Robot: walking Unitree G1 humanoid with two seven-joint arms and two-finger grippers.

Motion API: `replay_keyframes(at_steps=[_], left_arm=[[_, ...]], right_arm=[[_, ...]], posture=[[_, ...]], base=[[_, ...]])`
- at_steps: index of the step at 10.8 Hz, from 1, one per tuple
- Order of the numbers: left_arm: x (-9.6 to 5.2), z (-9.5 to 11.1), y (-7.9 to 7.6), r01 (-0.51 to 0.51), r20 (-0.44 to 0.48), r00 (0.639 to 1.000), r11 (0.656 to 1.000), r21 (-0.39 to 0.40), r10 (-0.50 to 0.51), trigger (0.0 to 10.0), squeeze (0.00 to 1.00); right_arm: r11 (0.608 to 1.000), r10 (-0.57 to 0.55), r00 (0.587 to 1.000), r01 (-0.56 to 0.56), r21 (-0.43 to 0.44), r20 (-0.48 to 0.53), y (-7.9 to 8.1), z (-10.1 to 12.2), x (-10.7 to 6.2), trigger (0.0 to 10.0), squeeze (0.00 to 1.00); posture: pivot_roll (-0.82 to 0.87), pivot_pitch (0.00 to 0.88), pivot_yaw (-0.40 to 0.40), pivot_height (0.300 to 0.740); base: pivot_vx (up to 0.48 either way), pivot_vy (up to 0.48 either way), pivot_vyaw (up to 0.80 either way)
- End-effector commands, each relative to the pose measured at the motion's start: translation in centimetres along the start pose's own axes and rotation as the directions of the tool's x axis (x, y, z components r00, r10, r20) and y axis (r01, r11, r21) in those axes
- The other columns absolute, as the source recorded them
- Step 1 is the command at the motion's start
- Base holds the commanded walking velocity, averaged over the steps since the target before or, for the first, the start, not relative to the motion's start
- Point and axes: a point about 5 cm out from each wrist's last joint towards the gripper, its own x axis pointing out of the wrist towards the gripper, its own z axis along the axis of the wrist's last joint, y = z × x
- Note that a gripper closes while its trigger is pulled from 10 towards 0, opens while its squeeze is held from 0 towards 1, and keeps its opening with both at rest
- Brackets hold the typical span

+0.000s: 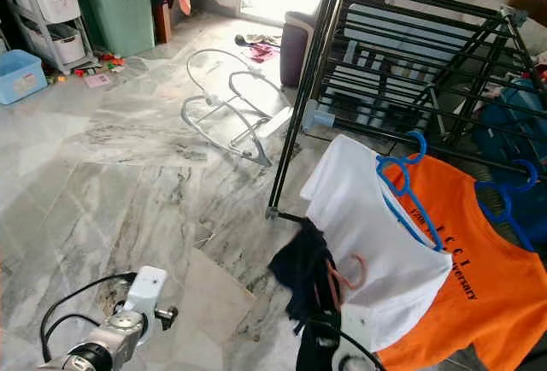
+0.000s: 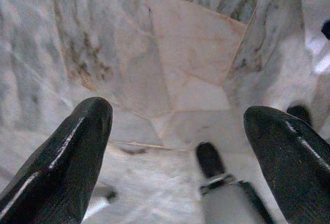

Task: Hang hanger

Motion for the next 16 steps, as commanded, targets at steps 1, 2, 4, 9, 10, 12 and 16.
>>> replay_keyframes(at_steps=[1, 2, 4, 9, 10, 12, 16], left_arm=[[0.1, 0.8, -0.2, 0.019, 0.015, 1.0, 0.999, 0.032, -0.019, 10.0, 0.0], [0.1, 1.4, -0.2, 0.027, 0.024, 0.999, 0.996, 0.09, -0.029, 10.0, 0.0], [0.1, 4.0, 0.2, 0.022, 0.062, 0.998, 0.981, 0.193, -0.034, 10.0, 0.0], [0.0, -0.8, 0.0, 0.016, -0.077, 0.997, 0.991, 0.133, -0.006, 10.0, 0.0], [-0.1, -1.8, 0.2, 0.014, -0.103, 0.995, 0.989, 0.146, 0.001, 10.0, 0.0], [-0.4, -3.4, 1.2, -0.007, -0.146, 0.989, 0.994, 0.112, 0.024, 10.0, 0.0], [-0.2, -2.8, -0.5, 0.002, -0.141, 0.99, 0.999, -0.036, -0.007, 10.0, 0.0]], right_arm=[[0.999, -0.023, 0.998, 0.022, 0.024, 0.051, -0.2, 1.1, 0.3, 10.0, 0.0], [0.998, -0.041, 0.998, 0.037, 0.06, 0.055, -0.2, 1.2, 0.3, 10.0, 0.0], [0.992, -0.064, 0.997, 0.058, 0.112, 0.048, 0.4, 0.9, 0.2, 10.0, 0.0], [0.996, -0.06, 0.998, 0.06, 0.069, 0.001, -0.1, 0.1, 0.1, 10.0, 0.0], [0.997, -0.053, 0.999, 0.054, 0.056, -0.01, -0.1, -0.1, 0.1, 10.0, 0.0], [0.998, -0.042, 0.999, 0.043, 0.037, -0.02, 0.0, -0.3, 0.0, 10.0, 0.0], [0.999, -0.039, 0.999, 0.04, 0.012, -0.037, -0.3, -0.4, 0.1, 10.0, 0.0]], posture=[[0.01, 0.0, -0.074, 0.74], [0.0, 0.0, -0.036, 0.74], [-0.04, 0.0, 0.023, 0.74], [-0.01, 0.0, -0.003, 0.74], [0.0, 0.0, -0.009, 0.74], [0.01, 0.0, -0.021, 0.74], [0.02, 0.0, -0.029, 0.74]], base=[[0.0, 0.0, 0.0], [0.0, 0.0, 0.0], [0.0, 0.0, 0.0], [0.0, 0.0, 0.0], [0.0, 0.0, 0.0], [0.0, 0.0, 0.0], [0.0, 0.0, 0.0]])
